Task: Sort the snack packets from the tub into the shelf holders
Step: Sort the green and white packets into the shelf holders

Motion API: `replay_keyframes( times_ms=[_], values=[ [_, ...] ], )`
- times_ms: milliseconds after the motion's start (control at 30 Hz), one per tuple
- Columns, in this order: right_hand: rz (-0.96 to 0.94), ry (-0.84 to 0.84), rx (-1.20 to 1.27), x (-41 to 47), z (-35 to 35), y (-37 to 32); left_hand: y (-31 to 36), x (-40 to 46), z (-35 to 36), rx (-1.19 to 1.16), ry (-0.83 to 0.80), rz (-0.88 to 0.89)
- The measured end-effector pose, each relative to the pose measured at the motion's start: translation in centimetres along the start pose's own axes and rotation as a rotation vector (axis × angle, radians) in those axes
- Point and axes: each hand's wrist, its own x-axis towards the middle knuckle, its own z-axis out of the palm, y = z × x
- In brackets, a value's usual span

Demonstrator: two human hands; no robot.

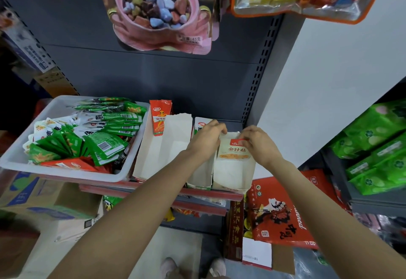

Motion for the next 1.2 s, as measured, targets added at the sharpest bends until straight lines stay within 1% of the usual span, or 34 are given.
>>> replay_keyframes(
  times_ms=[100, 167, 400, 667, 933, 1033, 1133, 1200],
  values=[
    [-0.009, -0.064, 0.025, 0.8, -0.7, 0.2, 0.1, 0.0, 0.0, 0.003, -0.005, 0.010],
    [0.000, -0.058, 0.008, 1.0, -0.8, 0.1, 0.2, -0.1, 0.1, -0.003, -0.005, 0.016],
    [-0.005, 0.103, -0.136, -0.1, 0.7, -0.2, 0.0, -0.1, 0.1, -0.001, 0.006, 0.017],
    [-0.053, 0.231, -0.092, -0.8, 1.0, 0.3, 0.4, -0.2, 0.2, 0.008, 0.014, 0.017],
    [-0.034, 0.249, -0.103, -1.0, 0.9, -0.1, 0.7, -0.2, 0.3, 0.048, 0.017, 0.005],
    [-0.059, 0.298, -0.108, -1.2, 0.8, -0.7, 1.0, -0.7, 0.0, 0.053, 0.072, 0.015],
    [-0.122, 0.344, -0.099, -1.4, 0.5, -2.6, 0.5, -1.9, -0.9, 0.014, 0.179, 0.032],
    [-0.119, 0.313, -0.022, -1.2, 0.5, -4.4, -0.4, -3.0, -1.8, -0.020, 0.239, 0.013]
  ],
)
